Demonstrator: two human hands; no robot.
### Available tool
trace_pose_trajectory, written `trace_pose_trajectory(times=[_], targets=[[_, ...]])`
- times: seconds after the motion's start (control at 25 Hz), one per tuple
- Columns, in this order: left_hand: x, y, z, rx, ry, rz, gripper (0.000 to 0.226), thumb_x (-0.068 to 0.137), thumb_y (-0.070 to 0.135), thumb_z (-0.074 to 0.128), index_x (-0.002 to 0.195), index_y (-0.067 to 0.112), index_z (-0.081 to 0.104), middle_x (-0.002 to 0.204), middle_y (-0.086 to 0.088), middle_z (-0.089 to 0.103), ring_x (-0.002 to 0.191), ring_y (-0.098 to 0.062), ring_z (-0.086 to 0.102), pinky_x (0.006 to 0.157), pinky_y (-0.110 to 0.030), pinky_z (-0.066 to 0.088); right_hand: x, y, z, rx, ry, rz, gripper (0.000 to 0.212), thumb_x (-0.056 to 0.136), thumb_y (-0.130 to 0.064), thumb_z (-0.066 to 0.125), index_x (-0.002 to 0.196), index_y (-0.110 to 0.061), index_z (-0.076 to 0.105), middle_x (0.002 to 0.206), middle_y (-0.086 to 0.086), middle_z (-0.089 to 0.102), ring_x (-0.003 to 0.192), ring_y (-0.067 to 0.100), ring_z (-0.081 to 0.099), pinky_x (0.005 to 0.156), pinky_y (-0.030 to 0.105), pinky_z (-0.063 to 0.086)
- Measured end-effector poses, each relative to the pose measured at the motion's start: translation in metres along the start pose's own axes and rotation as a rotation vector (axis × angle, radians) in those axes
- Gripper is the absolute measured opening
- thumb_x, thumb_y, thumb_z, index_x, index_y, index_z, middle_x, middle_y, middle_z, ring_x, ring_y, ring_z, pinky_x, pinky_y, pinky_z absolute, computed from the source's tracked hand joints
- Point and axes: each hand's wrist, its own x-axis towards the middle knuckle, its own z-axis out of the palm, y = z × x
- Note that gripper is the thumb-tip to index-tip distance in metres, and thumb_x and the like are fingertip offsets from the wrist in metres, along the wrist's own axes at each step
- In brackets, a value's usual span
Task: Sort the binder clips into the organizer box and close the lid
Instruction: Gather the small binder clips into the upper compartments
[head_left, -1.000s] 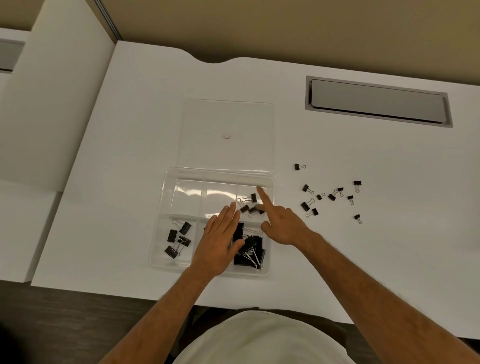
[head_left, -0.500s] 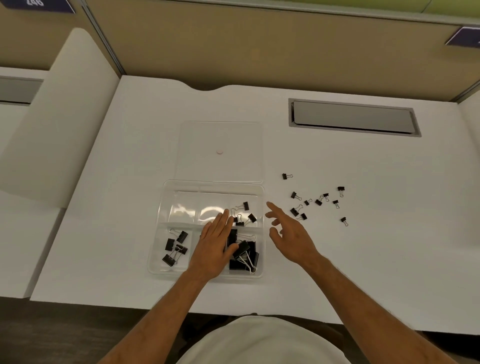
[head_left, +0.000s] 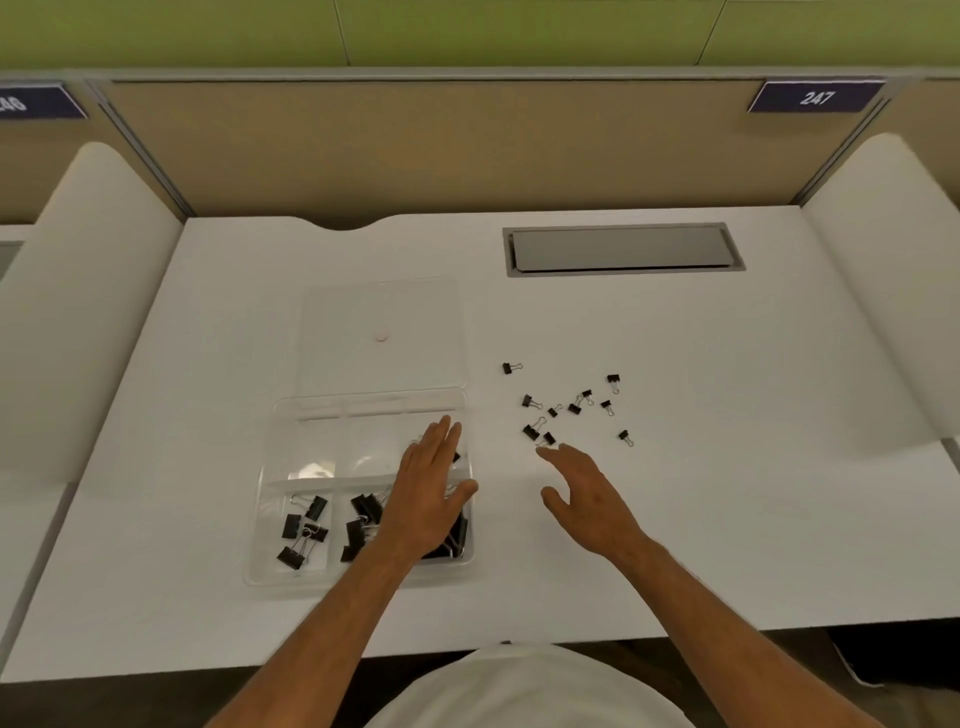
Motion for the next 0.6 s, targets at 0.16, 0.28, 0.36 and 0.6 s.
trace_pose_trajectory(times=[0.16, 0.28, 0.36, 0.6], targets=[[0.011, 0.044, 0.017, 0.000, 0.011, 0.057, 0.073, 0.100, 0.042, 0.050, 0.157, 0.026, 0.007, 0.164, 0.009, 0.000, 0.150, -0.006, -0.006, 0.122, -0.033, -0.002, -0.007, 0.026, -0.025, -0.032, 0.008, -0.038, 0.055, 0.098, -0.023, 0.056, 0.149, -0.022, 0.037, 0.155, -0.005, 0.035, 0.146, 0.005, 0.015, 0.112, 0.020, 0.019], [0.015, 0.068, 0.032, -0.001, -0.010, 0.054, 0.072, 0.100, 0.043, 0.049, 0.157, 0.026, 0.008, 0.164, 0.009, 0.002, 0.150, -0.006, -0.004, 0.123, -0.035, 0.001, -0.009, 0.042, -0.040, -0.042, 0.028, -0.064, 0.054, 0.098, -0.024, 0.057, 0.148, -0.018, 0.038, 0.153, -0.004, 0.038, 0.148, 0.011, 0.018, 0.114, 0.021, 0.016], [0.020, 0.081, 0.041, -0.021, -0.017, 0.030, 0.071, 0.100, 0.043, 0.049, 0.157, 0.026, 0.010, 0.163, 0.009, 0.004, 0.150, -0.006, -0.002, 0.124, -0.036, 0.005, -0.008, 0.058, -0.048, -0.023, 0.023, -0.075, 0.052, 0.097, -0.025, 0.057, 0.147, -0.017, 0.041, 0.151, -0.003, 0.041, 0.146, 0.014, 0.021, 0.116, 0.023, 0.016], [0.030, 0.082, 0.057, -0.056, -0.013, -0.101, 0.060, 0.099, 0.034, 0.053, 0.153, 0.027, 0.028, 0.159, 0.009, 0.025, 0.146, -0.008, 0.019, 0.116, -0.025, 0.019, -0.007, 0.088, -0.049, 0.025, 0.094, -0.091, 0.044, 0.092, -0.015, 0.063, 0.136, -0.014, 0.055, 0.132, 0.006, 0.057, 0.130, 0.021, 0.043, 0.111, 0.029, 0.033]])
